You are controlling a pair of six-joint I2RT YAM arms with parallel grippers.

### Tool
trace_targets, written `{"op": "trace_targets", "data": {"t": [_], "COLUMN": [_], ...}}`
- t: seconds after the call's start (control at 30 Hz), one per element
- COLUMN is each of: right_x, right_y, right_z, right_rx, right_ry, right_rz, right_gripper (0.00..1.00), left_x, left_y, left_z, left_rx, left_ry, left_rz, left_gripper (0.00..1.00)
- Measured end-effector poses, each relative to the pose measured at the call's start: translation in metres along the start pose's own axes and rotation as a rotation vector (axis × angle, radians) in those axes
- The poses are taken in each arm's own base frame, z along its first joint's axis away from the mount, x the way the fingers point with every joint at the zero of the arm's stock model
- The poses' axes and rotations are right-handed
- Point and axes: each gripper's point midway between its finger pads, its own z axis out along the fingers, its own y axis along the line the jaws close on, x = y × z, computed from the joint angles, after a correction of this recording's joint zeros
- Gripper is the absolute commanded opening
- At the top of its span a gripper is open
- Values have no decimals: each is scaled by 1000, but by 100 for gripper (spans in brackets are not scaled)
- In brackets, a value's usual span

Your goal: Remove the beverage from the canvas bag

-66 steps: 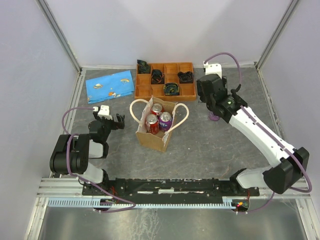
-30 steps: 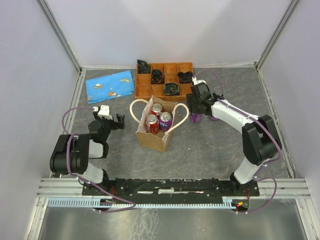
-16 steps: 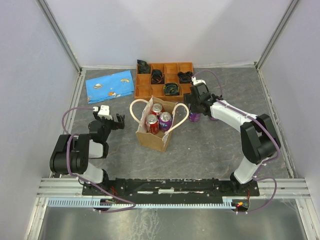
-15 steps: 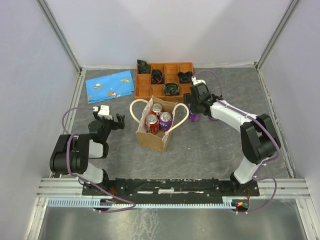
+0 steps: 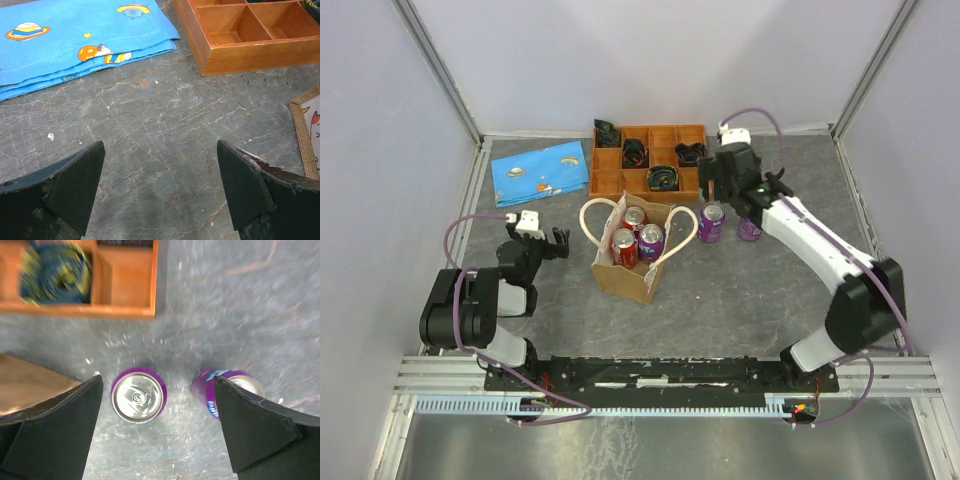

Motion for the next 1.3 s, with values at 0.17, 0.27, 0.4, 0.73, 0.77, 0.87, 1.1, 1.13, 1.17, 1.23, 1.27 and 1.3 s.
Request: {"op": "trace_targets", "data": {"t": [0.17, 0.27, 0.4, 0.73, 0.77, 0.87, 1.1, 1.13, 1.17, 1.23, 1.27, 1.3], "right_x": [-85, -116, -131, -36, -29, -13, 8, 11, 15, 22, 27, 31], "right_y": [-8, 0, 29, 143, 147, 153, 161, 163, 165, 169, 171, 172], "right_z": [-77, -117, -150, -141, -137, -123, -101, -97, -93, -85, -80, -76], "right_rx": [-85, -199, -367, -553, -553, -542, -535, -536, -538, -540, -540, -540], "right_ry": [-256, -351, -380, -103, -78, -17, 65, 76, 90, 117, 133, 146], "right_rz": [39, 20, -68, -494, -520, -567, -608, -613, -617, -626, -632, -637], "right_gripper": [94, 92, 92, 90, 90, 90, 90, 91, 91, 91, 91, 91], "left_x": [0, 0, 0, 0, 0, 0, 0, 0, 0, 0, 0, 0], "left_y": [0, 0, 0, 0, 0, 0, 0, 0, 0, 0, 0, 0], "left_z": [0, 0, 0, 0, 0, 0, 0, 0, 0, 0, 0, 0], "left_rx": [0, 0, 0, 0, 0, 0, 0, 0, 0, 0, 0, 0], "left_ry": [0, 0, 0, 0, 0, 0, 0, 0, 0, 0, 0, 0], "left_rz": [0, 0, 0, 0, 0, 0, 0, 0, 0, 0, 0, 0], "left_gripper": [99, 99, 99, 99, 99, 99, 99, 99, 99, 99, 99, 99]}}
